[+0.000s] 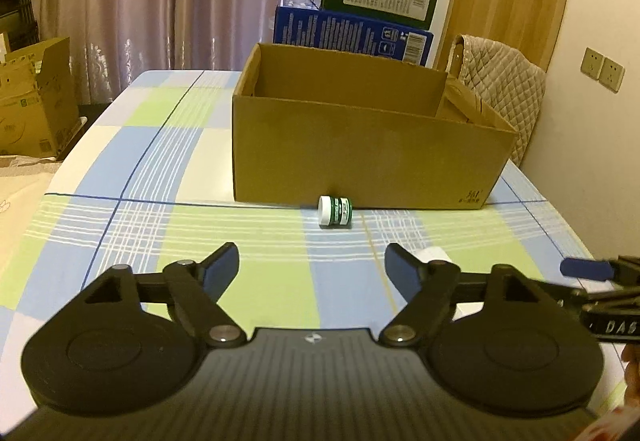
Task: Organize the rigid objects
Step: 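Withdraw both grippers from the box back over the table, then grasp the lip salve jar with left gripper while right grasps white bar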
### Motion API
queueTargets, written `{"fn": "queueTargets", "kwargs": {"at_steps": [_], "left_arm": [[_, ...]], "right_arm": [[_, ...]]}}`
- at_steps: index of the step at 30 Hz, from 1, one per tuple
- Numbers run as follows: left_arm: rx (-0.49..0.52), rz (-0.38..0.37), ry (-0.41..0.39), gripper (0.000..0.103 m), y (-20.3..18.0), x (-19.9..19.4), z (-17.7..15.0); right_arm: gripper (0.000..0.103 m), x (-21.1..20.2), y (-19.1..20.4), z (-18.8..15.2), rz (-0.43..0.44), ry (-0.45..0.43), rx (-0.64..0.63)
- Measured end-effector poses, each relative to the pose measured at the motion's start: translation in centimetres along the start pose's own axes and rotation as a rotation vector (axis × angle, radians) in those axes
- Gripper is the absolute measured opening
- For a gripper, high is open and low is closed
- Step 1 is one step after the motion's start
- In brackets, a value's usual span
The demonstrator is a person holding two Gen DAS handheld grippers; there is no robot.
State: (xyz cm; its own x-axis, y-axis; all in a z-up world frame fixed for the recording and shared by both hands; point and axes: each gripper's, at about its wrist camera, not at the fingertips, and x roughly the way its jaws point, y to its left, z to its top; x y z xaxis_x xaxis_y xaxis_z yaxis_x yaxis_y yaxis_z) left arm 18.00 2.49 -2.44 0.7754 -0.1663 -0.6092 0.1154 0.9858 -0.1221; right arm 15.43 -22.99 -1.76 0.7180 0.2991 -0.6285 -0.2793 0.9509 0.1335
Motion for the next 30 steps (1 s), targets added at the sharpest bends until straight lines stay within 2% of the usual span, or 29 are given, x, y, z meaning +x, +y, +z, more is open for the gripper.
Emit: {"fn": "queueTargets", "kwargs": {"at_steps": [2,5,12,20,25,30], "left_arm": [[0.008,0.010,0.005,0.082,-0.1,0.3,-0.1],[0.008,0.015,0.016,0.083,0.0,1.1,-0.1],[-0.054,0.036,0.062,0.086,0.9,3.1,-0.2],[-0.107,0.057,0.078,0.087,1.5,4.3,-0.4],[-0.038,0.071,0.055,0.087,0.9,4.4,-0.4],[-0.022,0.092,0.056,0.087,0.7,4.6,-0.4]], "right_arm": [[0.080,0.5,-0.5,-0.8,-0.002,0.020,0.026],[0.081,1.1,-0.3,-1.4,-0.005,0.036,-0.004],[0.080,3.2,0.8,-1.8,0.021,0.047,-0.023],[0.069,6.4,1.2,-2.1,0.016,0.082,-0.055],[0.059,8.1,1.4,-2.1,-0.003,0.083,-0.097],[0.059,9.1,1.9,-2.4,-0.018,0.066,-0.147]]}}
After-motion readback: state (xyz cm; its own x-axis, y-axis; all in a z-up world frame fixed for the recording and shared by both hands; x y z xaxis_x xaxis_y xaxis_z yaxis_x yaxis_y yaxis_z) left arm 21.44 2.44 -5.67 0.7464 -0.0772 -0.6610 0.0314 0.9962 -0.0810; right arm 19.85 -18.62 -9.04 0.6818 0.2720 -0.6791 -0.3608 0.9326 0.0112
